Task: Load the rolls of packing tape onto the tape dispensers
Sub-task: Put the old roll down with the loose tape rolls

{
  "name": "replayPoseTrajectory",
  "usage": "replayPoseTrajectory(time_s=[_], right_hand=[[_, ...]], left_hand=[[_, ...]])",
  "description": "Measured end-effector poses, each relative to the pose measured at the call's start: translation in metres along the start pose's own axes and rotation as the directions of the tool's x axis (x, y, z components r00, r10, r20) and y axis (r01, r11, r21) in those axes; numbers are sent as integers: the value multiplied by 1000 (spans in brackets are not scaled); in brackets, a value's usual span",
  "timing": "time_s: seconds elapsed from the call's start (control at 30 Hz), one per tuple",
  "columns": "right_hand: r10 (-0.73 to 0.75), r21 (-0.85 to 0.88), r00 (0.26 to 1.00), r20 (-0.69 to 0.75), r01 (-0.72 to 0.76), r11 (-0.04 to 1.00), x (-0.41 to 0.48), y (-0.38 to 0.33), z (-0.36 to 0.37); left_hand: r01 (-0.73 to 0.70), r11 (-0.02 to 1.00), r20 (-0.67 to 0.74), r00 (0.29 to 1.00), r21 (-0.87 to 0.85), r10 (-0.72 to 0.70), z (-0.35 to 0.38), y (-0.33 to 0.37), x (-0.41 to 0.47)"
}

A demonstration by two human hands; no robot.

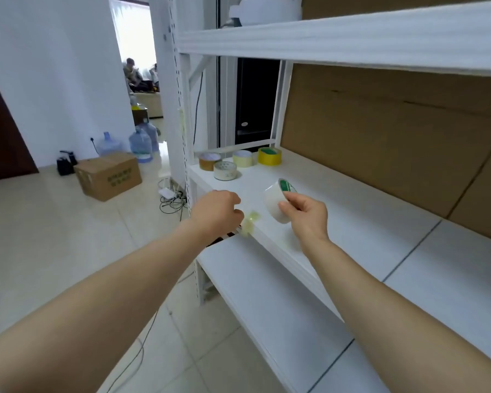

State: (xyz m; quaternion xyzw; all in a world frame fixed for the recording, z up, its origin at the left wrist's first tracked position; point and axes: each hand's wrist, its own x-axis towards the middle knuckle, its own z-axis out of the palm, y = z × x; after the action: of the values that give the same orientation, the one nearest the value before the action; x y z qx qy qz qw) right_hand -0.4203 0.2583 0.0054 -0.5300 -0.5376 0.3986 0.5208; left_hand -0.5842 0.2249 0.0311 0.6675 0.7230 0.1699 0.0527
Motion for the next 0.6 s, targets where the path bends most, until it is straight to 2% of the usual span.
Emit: replayPoseTrajectory(time_s=[0.23,0.37,0.6], right_hand=[[-53,-96,998,26,56,994,100,24,63],[-79,-227,996,34,84,970,178,42,101],[-83,-567,989,124,139,812,284,73,159]], left_hand=[[7,1000,46,999,29,-8,12,-56,98],[16,998,52,998,56,-19,9,-84,175],[-101,989,91,992,112,91,22,-113,294]])
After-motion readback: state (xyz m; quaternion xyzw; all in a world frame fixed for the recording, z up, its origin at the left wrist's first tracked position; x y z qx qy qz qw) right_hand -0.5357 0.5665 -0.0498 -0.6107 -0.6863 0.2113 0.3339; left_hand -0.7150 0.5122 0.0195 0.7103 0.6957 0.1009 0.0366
